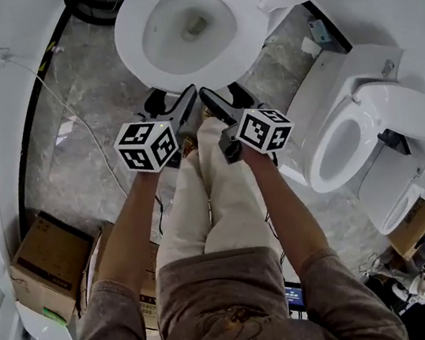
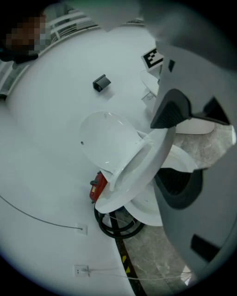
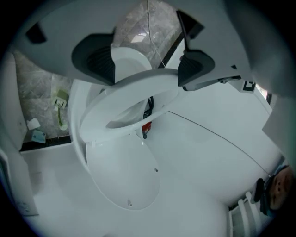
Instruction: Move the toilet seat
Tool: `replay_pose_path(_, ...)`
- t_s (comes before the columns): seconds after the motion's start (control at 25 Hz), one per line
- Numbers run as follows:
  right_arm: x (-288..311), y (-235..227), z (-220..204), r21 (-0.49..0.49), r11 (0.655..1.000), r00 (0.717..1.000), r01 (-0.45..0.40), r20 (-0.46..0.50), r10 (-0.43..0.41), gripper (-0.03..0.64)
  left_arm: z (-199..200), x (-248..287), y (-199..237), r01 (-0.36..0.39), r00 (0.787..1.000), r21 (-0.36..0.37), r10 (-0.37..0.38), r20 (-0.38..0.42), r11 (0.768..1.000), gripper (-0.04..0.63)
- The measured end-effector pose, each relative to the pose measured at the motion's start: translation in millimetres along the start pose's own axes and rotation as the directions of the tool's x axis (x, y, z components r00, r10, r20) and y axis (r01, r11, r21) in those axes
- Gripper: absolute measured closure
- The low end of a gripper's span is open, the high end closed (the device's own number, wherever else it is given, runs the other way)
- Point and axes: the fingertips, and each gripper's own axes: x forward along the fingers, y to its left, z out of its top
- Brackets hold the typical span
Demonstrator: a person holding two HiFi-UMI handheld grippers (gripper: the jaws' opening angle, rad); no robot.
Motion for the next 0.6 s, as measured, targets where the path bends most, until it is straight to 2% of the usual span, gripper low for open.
replay_pose_path(0.08, -6, 6, 11, 0.026, 1.0, 1.0, -0.013, 0.02, 0.012, 0.193, 13, 2, -10, 0.01, 1.0, 0.01, -0.011, 0.011, 1.0, 0.352)
replay_pose_path(0.36, -24, 15, 48, 0.115, 0.993, 0.998, -0.028, 0.057, 0.022, 0.19, 49, -2, -44, 0.038, 0.999, 0.057, -0.038, 0.013, 0.998, 0.373)
replay_pose_path(0.6, -33, 24, 73, 0.188, 0.981, 0.996, -0.042, 0.08, 0.028, 0.19, 73, -5, -60, 0.026, 1.0, 0.01, -0.026, -0.003, 1.0, 0.407)
